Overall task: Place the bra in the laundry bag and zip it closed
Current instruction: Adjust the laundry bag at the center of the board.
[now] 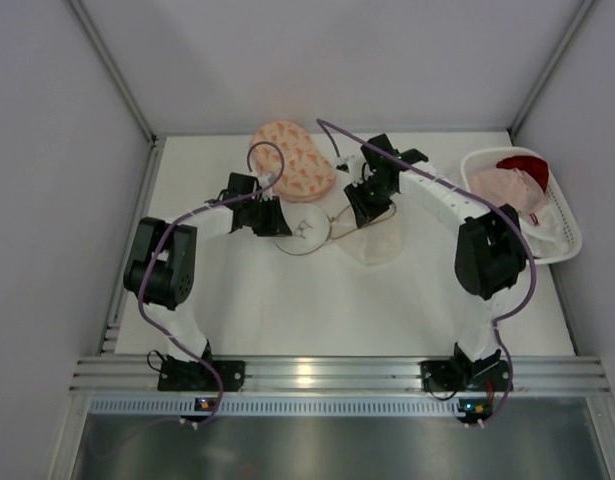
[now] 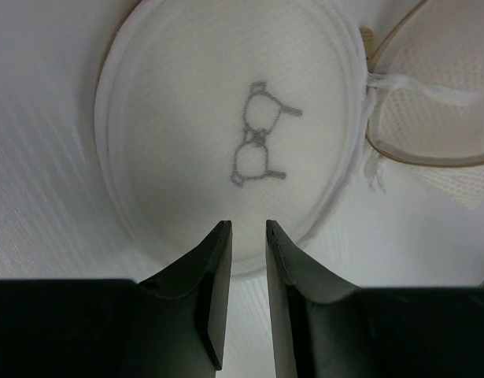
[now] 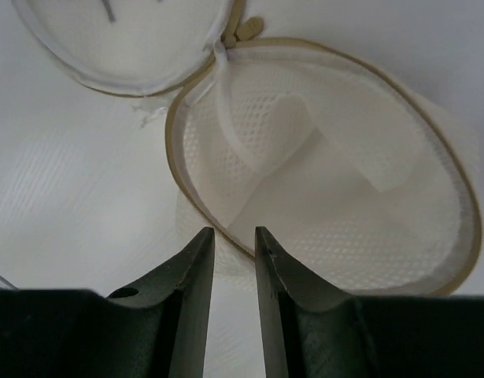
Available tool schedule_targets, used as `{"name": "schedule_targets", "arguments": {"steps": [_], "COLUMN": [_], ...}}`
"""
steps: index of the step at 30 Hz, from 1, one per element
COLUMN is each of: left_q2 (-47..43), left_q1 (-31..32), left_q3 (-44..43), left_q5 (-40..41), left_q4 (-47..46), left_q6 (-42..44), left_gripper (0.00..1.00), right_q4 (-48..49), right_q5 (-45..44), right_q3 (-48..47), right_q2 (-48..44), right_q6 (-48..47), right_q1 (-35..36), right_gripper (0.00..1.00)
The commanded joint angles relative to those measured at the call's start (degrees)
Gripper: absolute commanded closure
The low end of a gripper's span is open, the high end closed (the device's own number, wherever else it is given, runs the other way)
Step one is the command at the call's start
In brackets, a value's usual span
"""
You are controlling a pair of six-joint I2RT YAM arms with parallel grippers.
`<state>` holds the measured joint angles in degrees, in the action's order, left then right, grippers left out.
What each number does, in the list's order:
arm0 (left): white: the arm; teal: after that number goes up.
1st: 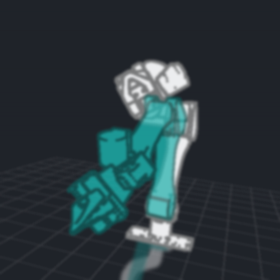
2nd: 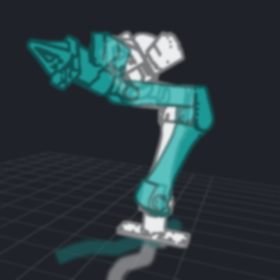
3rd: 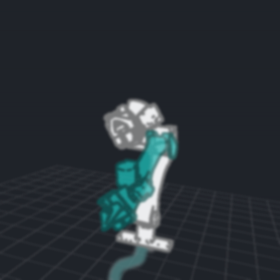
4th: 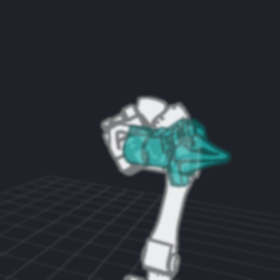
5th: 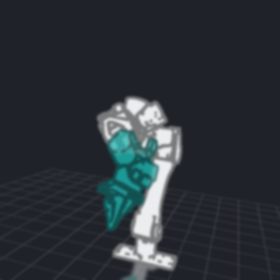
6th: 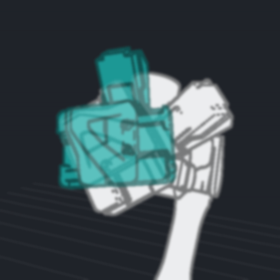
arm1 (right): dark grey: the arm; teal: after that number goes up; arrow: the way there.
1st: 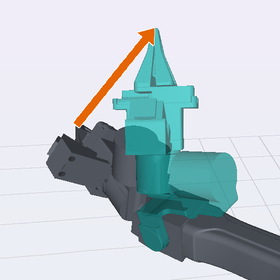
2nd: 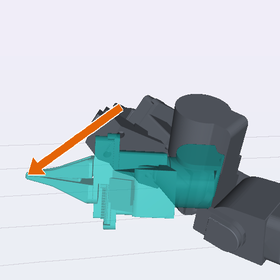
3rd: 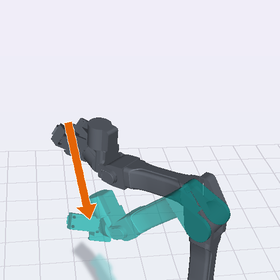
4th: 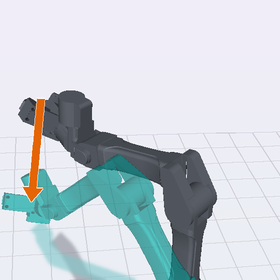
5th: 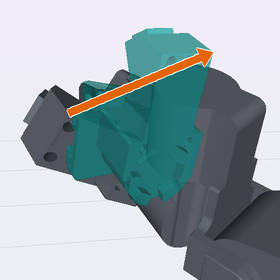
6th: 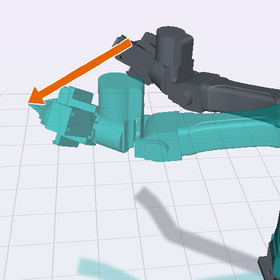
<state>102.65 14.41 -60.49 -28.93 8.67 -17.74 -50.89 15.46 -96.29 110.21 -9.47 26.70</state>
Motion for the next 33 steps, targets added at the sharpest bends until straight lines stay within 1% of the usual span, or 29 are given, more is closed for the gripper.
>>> {"name": "schedule_targets", "arguments": {"steps": [1, 3, 4, 6, 7, 9, 10, 13, 15, 19, 20, 21, 23, 24, 25, 26, 27, 29, 31, 32, 33], "left_q2": [1.9, 3.4, 3.7, 4.5, 4.6, 5.2, 5.7, 6.2, 5.9, 2.5, 0.0, -1.0, -3.7, -6.3, -7.4, -8.2, -9.7, -11.0, -14.0, -15.3, -16.5], "left_q1": [-0.2, -0.2, -0.2, -0.2, -0.2, -0.2, -0.2, -0.2, -0.2, -0.2, -0.2, -0.2, -0.2, -0.2, -0.2, -0.2, -0.2, -0.2, -0.2, -0.2, -0.2], "left_q3": [-3.1, -3.7, -3.7, -3.7, -3.7, -4.2, -4.4, -4.9, -5.1, -5.7, -5.9, -6.1, -7.2, -7.5, -8.0, -8.6, -10.1, -11.9, -13.3, -13.3, -12.9], "left_q5": [2.3, 2.8, 3.0, 2.9, 3.4, 3.7, 3.7, 3.2, 2.7, -1.4, -3.2, -4.0, -5.1, -5.0, -4.7, -4.6, -3.9, -3.7, -2.6, -2.2, -1.7], "left_q4": [-0.1, 0.4, 0.5, 0.5, 0.5, 0.9, 0.9, 1.0, 1.0, 0.9, 1.0, 1.0, 1.2, 1.5, 2.0, 2.6, 4.8, 7.5, 10.8, 11.8, 12.8], "left_q6": [-1.1, -1.6, -1.8, -1.9, -1.9, -1.8, -1.9, -2.0, -1.8, -0.2, 0.2, 1.3, 2.4, 3.3, 3.9, 4.4, 5.8, 7.6, 10.8, 11.9, 14.4], "left_gripper": [0.71, 0.7, 0.7, 0.69, 0.69, 0.69, 0.69, 0.69, 0.68, 0.66, 0.65, 0.62, 0.5, 0.37, 0.31, 0.29, 0.23, 0.21, 0.2, 0.17, 0.08], "right_q4": [1.8, 1.3, 1.2, 1.3, 1.4, 1.8, 2.0, 2.6, 2.6, 3.4, 4.0, 4.6, 6.2, 6.7, 6.9, 7.2, 7.3, 6.6, 3.5, 2.5, 0.6], "right_q5": [-3.0, -2.4, -2.3, -2.1, -2.2, -2.6, -2.7, -3.2, -2.2, -0.5, -0.4, -0.3, 0.0, 0.3, 0.9, 1.8, 2.3, 3.5, 3.6, 3.7, 3.8], "right_q3": [4.1, 6.0, 8.0, 10.1, 11.6, 12.9, 13.8, 14.2, 14.2, 11.8, 11.3, 10.7, 8.7, 8.0, 6.2, 5.3, 4.4, 1.5, -1.2, -1.7, -1.7], "right_q2": [0.8, 0.3, -0.6, -1.8, -2.2, -3.2, -3.4, -3.0, -3.4, -6.5, -8.4, -9.4, -12.0, -12.6, -13.3, -14.1, -14.4, -15.1, -15.6, -16.9, -17.8], "right_q6": [-1.5, -2.9, -4.0, -4.8, -5.4, -5.6, -5.9, -6.3, -6.5, -7.0, -6.9, -6.7, -6.1, -5.9, -5.6, -5.3, -4.9, -3.7, -3.2, -3.1, -2.9], "right_q1": [0.7, 0.9, 1.2, 1.4, 1.5, 1.6, 1.6, 1.7, 1.7, 1.5, 1.4, 1.4, 0.6, 0.0, -1.4, -2.2, -3.1, -6.8, -10.6, -11.8, -13.2], "right_gripper": [0.7, 0.64, 0.56, 0.45, 0.33, 0.23, 0.08, 0.05, 0.05, 0.03, 0.03, 0.02, 0.0, 0.01, 0.01, 0.0, 0.0, 0.01, 0.01, 0.0, 0.0]}}
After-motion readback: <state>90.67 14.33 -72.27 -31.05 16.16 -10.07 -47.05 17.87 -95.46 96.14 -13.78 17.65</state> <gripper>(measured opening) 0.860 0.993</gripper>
